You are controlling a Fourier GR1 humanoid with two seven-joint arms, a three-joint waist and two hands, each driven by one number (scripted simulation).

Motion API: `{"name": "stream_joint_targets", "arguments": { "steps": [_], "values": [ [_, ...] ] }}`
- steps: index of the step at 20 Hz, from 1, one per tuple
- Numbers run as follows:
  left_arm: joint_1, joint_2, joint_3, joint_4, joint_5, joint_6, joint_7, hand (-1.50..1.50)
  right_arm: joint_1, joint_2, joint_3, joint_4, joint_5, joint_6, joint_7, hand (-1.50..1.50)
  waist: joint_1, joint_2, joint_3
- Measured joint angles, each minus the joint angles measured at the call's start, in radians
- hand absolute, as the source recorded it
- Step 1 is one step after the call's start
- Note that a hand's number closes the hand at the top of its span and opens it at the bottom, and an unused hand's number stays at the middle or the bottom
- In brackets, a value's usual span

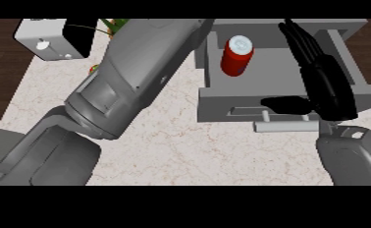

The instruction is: Pick up the can, place it into the drawer and close the drawer

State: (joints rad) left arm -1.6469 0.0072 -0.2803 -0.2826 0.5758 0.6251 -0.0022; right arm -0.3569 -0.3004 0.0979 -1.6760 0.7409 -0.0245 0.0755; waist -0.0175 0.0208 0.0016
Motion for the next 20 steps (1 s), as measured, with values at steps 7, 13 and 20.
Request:
{"name": "stream_joint_targets", "arguments": {
  "steps": [7, 13, 20],
  "values": [
    [0.017, 0.036, 0.022, -0.019, -0.005, -0.037, 0.015, -1.5, -0.12, 0.05, 0.043, 0.298, 0.152, -0.132, -0.066, -1.5, 0.025, -0.007, -0.001],
    [0.054, 0.08, 0.025, -0.055, -0.026, -0.047, 0.037, -1.5, -0.243, 0.1, 0.021, 0.559, 0.231, -0.268, -0.101, -1.5, 0.042, -0.012, -0.001],
    [0.105, 0.125, 0.015, -0.119, -0.049, -0.057, 0.075, -1.5, -0.406, 0.129, -0.051, 0.842, 0.292, -0.464, -0.12, -1.5, 0.065, -0.011, 0.0]
  ]
}}
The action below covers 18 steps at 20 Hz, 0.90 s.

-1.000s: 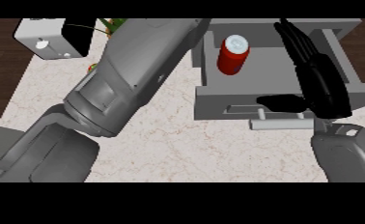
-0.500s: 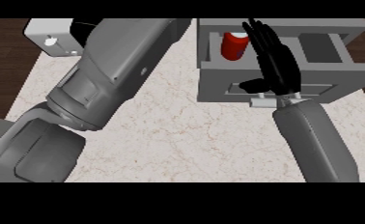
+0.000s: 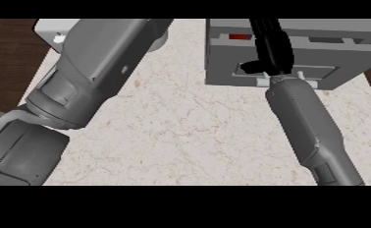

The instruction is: Pick up the can, place it into the drawer and close the drawer

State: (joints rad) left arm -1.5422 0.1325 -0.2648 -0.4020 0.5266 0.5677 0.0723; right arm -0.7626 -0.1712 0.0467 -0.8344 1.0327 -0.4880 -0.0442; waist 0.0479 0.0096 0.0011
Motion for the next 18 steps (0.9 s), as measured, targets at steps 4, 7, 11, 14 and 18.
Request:
{"name": "stream_joint_targets", "arguments": {
  "steps": [4, 7, 11, 14, 18],
  "values": [
    [0.03, 0.024, -0.01, -0.049, -0.01, -0.011, 0.038, -1.5, -0.103, -0.006, -0.037, 0.144, 0.024, -0.076, -0.008, -1.5, 0.017, 0.001, 0.0],
    [0.059, 0.048, -0.017, -0.096, -0.016, -0.019, 0.064, -1.5, -0.166, -0.009, -0.061, 0.236, 0.033, -0.121, -0.014, -1.5, 0.032, 0.0, 0.0],
    [0.104, 0.074, -0.029, -0.165, -0.024, -0.032, 0.089, -1.5, -0.245, -0.016, -0.086, 0.334, 0.039, -0.147, -0.017, -1.5, 0.047, 0.004, 0.001],
    [0.138, 0.093, -0.034, -0.213, -0.026, -0.039, 0.107, -1.5, -0.294, -0.017, -0.095, 0.397, 0.048, -0.15, -0.015, -1.5, 0.052, 0.008, 0.002],
    [0.179, 0.124, -0.037, -0.267, -0.029, -0.053, 0.123, -1.5, -0.344, -0.021, -0.113, 0.457, 0.039, -0.139, -0.038, -1.5, 0.052, 0.015, 0.006]
  ]
}}
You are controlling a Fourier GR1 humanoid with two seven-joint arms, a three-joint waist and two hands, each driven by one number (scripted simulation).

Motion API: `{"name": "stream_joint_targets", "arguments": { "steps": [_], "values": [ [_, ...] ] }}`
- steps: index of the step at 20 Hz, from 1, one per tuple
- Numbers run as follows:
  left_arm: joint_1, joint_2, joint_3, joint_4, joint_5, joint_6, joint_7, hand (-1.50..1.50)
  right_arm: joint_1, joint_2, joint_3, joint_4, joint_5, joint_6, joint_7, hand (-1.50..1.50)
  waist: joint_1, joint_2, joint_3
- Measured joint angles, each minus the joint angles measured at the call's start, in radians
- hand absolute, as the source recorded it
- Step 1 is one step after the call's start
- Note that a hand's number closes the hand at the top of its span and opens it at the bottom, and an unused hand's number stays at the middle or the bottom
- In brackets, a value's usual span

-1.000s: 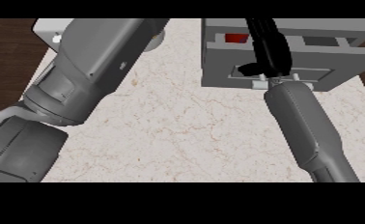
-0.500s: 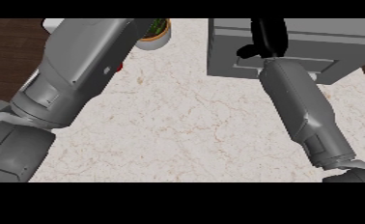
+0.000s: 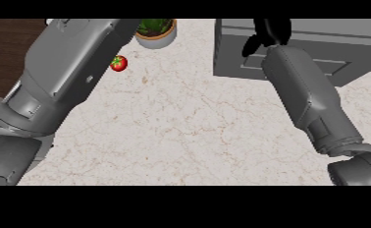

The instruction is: Pick up the can, place it into the drawer and close the drawer

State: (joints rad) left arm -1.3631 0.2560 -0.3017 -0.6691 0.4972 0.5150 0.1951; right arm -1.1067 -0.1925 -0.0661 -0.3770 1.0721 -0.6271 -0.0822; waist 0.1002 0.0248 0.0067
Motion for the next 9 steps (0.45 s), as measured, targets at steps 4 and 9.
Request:
{"name": "stream_joint_targets", "arguments": {
  "steps": [4, 9],
  "values": [
    [0.038, 0.02, -0.008, -0.059, -0.003, -0.006, 0.022, -1.5, -0.024, 0.0, -0.025, 0.032, -0.023, 0.009, -0.045, -1.5, 0.003, 0.003, 0.002],
    [0.092, 0.057, -0.006, -0.129, 0.002, -0.025, 0.038, -1.5, -0.033, -0.001, -0.071, 0.048, -0.072, 0.017, -0.135, -1.5, 0.003, 0.007, 0.004]
  ]
}}
